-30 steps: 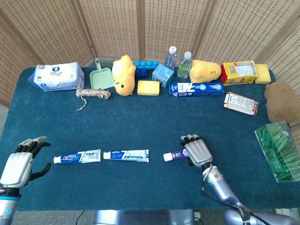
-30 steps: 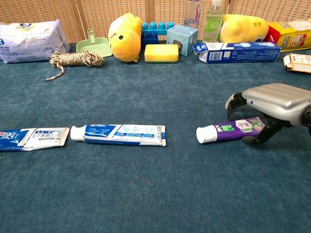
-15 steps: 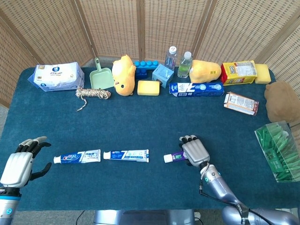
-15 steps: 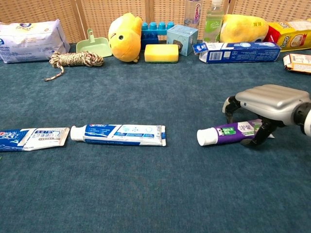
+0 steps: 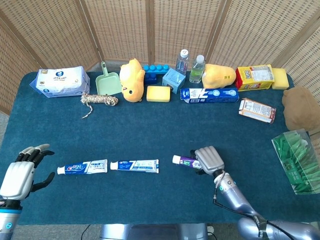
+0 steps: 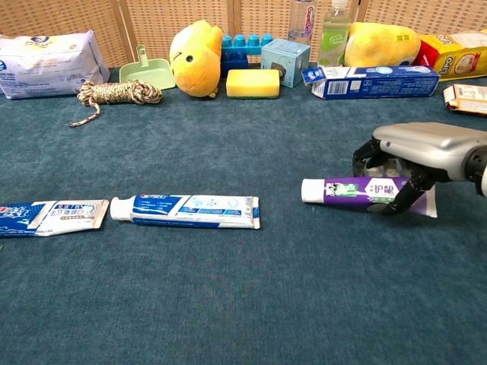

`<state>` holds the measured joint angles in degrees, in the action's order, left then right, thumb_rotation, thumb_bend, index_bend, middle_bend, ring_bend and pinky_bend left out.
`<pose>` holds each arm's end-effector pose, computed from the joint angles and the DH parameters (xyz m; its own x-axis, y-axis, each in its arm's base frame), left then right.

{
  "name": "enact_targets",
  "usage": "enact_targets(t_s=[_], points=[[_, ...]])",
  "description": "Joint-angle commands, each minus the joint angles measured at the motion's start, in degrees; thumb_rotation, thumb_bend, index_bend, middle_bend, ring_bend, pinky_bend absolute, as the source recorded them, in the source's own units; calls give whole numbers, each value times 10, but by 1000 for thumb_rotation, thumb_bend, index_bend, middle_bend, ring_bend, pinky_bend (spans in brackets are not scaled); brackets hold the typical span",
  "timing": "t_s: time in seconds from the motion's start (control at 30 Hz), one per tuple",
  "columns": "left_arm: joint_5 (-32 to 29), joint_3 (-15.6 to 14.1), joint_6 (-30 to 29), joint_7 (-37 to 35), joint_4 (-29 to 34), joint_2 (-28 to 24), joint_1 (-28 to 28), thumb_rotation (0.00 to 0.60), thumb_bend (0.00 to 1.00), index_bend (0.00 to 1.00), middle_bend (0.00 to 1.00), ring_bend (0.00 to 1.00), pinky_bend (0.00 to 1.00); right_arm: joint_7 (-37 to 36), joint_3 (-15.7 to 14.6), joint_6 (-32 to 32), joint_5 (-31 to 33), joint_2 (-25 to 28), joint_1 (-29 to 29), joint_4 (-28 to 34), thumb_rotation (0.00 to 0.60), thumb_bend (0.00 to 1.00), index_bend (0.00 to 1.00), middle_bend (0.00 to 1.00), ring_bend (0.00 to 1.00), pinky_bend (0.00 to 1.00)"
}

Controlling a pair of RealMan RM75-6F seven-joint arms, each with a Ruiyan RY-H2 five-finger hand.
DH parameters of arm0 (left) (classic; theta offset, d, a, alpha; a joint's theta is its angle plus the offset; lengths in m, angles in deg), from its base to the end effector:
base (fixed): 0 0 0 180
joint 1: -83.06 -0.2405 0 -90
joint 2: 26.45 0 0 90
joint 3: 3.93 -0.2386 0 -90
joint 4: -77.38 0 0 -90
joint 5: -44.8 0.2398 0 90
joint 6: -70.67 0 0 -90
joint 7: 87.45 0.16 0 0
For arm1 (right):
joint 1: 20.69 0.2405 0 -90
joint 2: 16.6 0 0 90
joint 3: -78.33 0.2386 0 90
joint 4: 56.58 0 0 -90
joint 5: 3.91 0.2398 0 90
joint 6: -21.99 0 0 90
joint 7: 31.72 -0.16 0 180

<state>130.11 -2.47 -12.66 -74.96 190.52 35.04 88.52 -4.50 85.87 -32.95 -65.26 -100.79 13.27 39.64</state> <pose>-0.2281 0.1871 0.1020 0.3063 0.0771 0.9488 0.9518 -0.0407 -0.3039 -0.1572 -0.2965 -0.0496 0.4477 -0.3792 0.8098 -0.8848 -0.3186 0.3400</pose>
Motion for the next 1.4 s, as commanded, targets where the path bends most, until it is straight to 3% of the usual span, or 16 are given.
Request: enact_targets(t_s=[0.03,0.23,0.5,0.77,1.03,1.4], points=[[1,1,2,6,5,1,3,600,261,287,213,203,154,-46,4,7,-4,18,-7,11,600,353,913,704,638,723],[1,3,11,13,13,0,10,600,261,287,215,207,154,-108,12,15,-6,40,-15,25,600,359,911,722,663,750],[0,19,45,25,25,2,44,600,261,292,227,223,170,-303,41,88,3,101,-30,64,600,365,907,738,695,781],[1,29,73,41,26,19,74,600,261,295,228,229,189,-439,63,135,10,123,-38,76,600,367,905,743,705,790],[18,34,118,65,10,48,117,600,262,289,228,230,196,-530,77,186,25,135,-37,95,600,372,905,746,709,795],[57,41,158,94,-26,114,174,600,262,274,226,231,224,-592,86,247,39,150,-23,115,600,375,904,747,714,801]])
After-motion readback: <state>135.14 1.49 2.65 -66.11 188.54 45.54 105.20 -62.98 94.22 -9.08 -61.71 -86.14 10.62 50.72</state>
